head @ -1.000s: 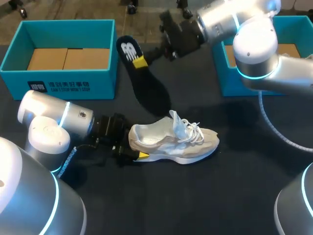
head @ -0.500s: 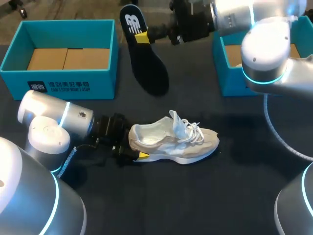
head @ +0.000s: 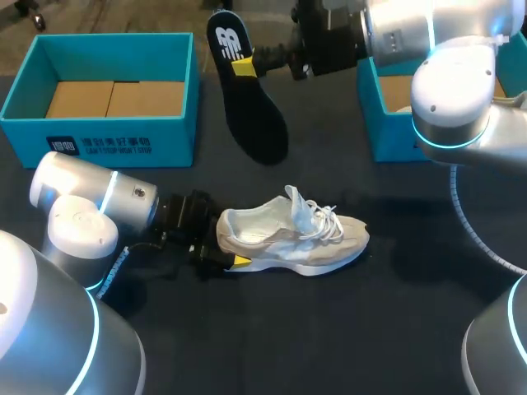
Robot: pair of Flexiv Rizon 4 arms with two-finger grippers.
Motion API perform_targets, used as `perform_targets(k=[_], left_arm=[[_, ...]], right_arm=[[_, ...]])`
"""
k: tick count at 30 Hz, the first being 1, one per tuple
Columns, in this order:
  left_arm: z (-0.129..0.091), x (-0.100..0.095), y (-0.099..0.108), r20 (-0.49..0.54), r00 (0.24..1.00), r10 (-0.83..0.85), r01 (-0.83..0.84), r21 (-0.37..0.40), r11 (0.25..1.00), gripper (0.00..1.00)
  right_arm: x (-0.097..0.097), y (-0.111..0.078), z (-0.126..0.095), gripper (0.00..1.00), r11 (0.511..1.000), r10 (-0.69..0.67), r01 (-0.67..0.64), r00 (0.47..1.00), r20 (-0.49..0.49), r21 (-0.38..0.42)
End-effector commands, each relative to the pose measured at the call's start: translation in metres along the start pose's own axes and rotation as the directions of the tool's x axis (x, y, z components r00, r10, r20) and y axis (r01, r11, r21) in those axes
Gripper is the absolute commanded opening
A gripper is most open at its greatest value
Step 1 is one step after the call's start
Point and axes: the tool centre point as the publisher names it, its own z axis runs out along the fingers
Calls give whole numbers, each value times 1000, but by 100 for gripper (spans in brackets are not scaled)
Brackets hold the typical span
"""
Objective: Take the shoe out of the shoebox, open the shoe tongue, remove and reinsert the insole, then place the shoe into the shoebox
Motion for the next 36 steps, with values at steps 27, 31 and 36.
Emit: perform_targets(k=[27, 31, 36], left_arm=[[0, 0, 1, 1, 1000, 1, -1, -2, 1000, 0], [0, 0, 1, 1, 1000, 1, -1, -2, 1000, 0], [0, 0, 1, 1, 1000, 1, -1, -2, 1000, 0]], right_arm=[[86, 67, -104, 0, 963, 174, -215, 956, -236, -164], [108, 65, -108, 0, 959, 212, -246, 953, -217, -141], [122, 65, -113, 0, 957, 228, -256, 955, -190, -136]])
